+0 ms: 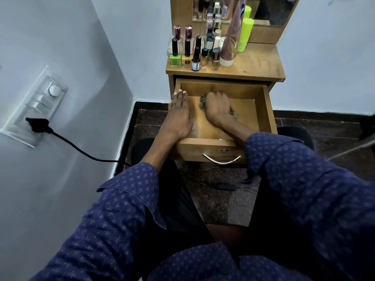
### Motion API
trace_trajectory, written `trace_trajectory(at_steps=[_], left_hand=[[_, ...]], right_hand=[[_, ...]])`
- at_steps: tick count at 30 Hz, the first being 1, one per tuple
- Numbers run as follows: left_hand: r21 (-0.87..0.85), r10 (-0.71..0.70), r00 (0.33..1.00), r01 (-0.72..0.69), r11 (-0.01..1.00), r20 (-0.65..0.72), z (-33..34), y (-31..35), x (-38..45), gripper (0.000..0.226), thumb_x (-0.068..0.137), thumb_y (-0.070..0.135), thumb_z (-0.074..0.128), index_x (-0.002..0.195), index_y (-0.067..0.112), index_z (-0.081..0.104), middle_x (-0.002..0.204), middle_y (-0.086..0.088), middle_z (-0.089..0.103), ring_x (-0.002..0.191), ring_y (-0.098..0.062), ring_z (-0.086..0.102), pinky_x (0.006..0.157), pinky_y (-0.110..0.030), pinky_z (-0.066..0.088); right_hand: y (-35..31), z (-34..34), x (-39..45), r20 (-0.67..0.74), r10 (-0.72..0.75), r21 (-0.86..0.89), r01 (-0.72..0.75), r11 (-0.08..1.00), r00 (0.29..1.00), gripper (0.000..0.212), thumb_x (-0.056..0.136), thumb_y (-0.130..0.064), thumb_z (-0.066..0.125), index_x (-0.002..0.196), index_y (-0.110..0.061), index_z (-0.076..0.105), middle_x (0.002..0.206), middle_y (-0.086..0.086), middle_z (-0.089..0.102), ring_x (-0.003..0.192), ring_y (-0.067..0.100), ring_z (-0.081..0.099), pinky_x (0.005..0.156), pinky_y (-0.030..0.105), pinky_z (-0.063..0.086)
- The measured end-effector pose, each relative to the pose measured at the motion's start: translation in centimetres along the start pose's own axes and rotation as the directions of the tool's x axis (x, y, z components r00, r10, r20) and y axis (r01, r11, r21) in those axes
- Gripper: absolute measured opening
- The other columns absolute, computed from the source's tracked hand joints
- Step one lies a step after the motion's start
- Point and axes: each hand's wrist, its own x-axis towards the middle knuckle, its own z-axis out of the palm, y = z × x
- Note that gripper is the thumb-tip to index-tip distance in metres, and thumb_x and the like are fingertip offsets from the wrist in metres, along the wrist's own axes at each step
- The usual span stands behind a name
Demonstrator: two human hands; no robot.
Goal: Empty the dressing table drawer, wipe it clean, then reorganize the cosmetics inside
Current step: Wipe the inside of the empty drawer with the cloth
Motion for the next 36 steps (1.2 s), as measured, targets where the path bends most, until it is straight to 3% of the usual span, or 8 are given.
trace_trajectory(at_steps=[7,11,16,25,28,31,33,36], left_hand=[[-0.094,-0.021,1.0,0.02,0.995,-0.012,-0.3,0.1,0.0,0.088,0.091,-0.008,0.042,0.166,0.001,-0.003,0.176,-0.016,-0.004,0.163,-0.026,-0.008,0.129,-0.034,-0.009],[-0.091,-0.022,1.0,0.02,0.996,-0.019,-0.4,0.2,-0.1,0.086,0.092,-0.01,0.041,0.166,0.001,-0.001,0.176,-0.016,-0.003,0.163,-0.026,-0.007,0.125,-0.028,-0.01],[-0.056,-0.023,1.0,0.023,0.998,-0.003,-0.4,0.4,-0.3,0.085,0.094,-0.007,0.042,0.167,0.004,-0.001,0.176,-0.014,-0.005,0.163,-0.024,-0.009,0.129,-0.035,-0.008],[-0.043,-0.033,0.999,0.034,0.999,0.015,-1.2,1.1,-0.9,0.076,0.101,-0.001,0.041,0.167,0.003,0.002,0.176,-0.014,-0.002,0.163,-0.026,-0.006,0.132,-0.041,0.0],[-0.101,-0.036,0.999,0.035,0.994,-0.01,-1.3,0.9,-1.1,0.075,0.097,-0.004,0.04,0.166,-0.001,0.011,0.175,-0.017,0.008,0.163,-0.029,0.005,0.133,-0.04,0.007],[-0.243,-0.089,0.992,0.064,0.968,-0.093,-1.6,0.2,-1.2,0.071,0.094,0.002,0.038,0.164,0.004,0.026,0.168,-0.019,0.031,0.156,-0.033,0.028,0.13,-0.046,0.021],[-0.35,-0.171,0.971,0.104,0.931,-0.166,-2.0,0.7,-1.7,0.062,0.103,0.004,0.037,0.164,0.009,0.028,0.168,-0.015,0.033,0.156,-0.03,0.028,0.131,-0.044,0.02],[-0.514,-0.304,0.931,0.163,0.842,-0.202,-2.6,1.2,-2.0,0.053,0.113,0.014,0.034,0.165,0.011,0.027,0.172,-0.007,0.027,0.16,-0.023,0.022,0.13,-0.036,0.015]], right_hand=[[-4.2,0.4,2.8,0.2,-0.326,0.134,0.303,0.943,0.924,0.047,0.102,-0.018,0.059,0.148,-0.01,0.05,0.148,0.011,0.05,0.132,0.032,0.051,0.113,0.043,0.043],[-2.0,0.2,2.3,0.308,-0.397,0.217,0.342,0.914,0.865,0.051,0.087,-0.01,0.072,0.135,-0.002,0.055,0.126,0.016,0.064,0.113,0.034,0.064,0.097,0.041,0.053],[-1.1,0.3,-1.1,0.477,-0.478,0.382,0.316,0.868,0.737,0.014,0.085,0.006,0.061,0.088,-0.007,0.061,0.084,0.01,0.067,0.076,0.03,0.064,0.068,0.039,0.054],[-0.2,-0.7,-1.8,0.634,-0.506,0.431,0.276,0.859,0.585,0.021,0.093,-0.014,0.058,0.072,-0.014,0.056,0.066,0.001,0.055,0.056,0.015,0.046,0.056,0.031,0.041],[2.3,-2.1,-3.7,0.527,-0.375,0.427,0.144,0.893,0.763,0.018,0.095,-0.028,0.064,0.101,-0.012,0.069,0.094,0.004,0.068,0.069,0.005,0.064,0.084,0.038,0.056],[2.5,-6.7,-6.2,0.543,-0.439,0.314,0.311,0.897,0.716,0.027,0.11,0.001,0.037,0.132,0.015,0.046,0.135,0.033,0.05,0.114,0.018,0.067,0.102,0.042,0.039],[1.3,-9.1,-6.1,0.639,-0.473,0.31,0.359,0.88,0.607,0.033,0.11,-0.018,0.045,0.103,0.005,0.068,0.11,0.026,0.062,0.093,0.034,0.057,0.085,0.052,0.044],[3.1,-4.6,-3.5,0.571,-0.442,0.434,0.203,0.878,0.692,0.031,0.103,-0.018,0.053,0.073,-0.016,0.06,0.073,0.001,0.055,0.066,0.016,0.046,0.066,0.035,0.04]])
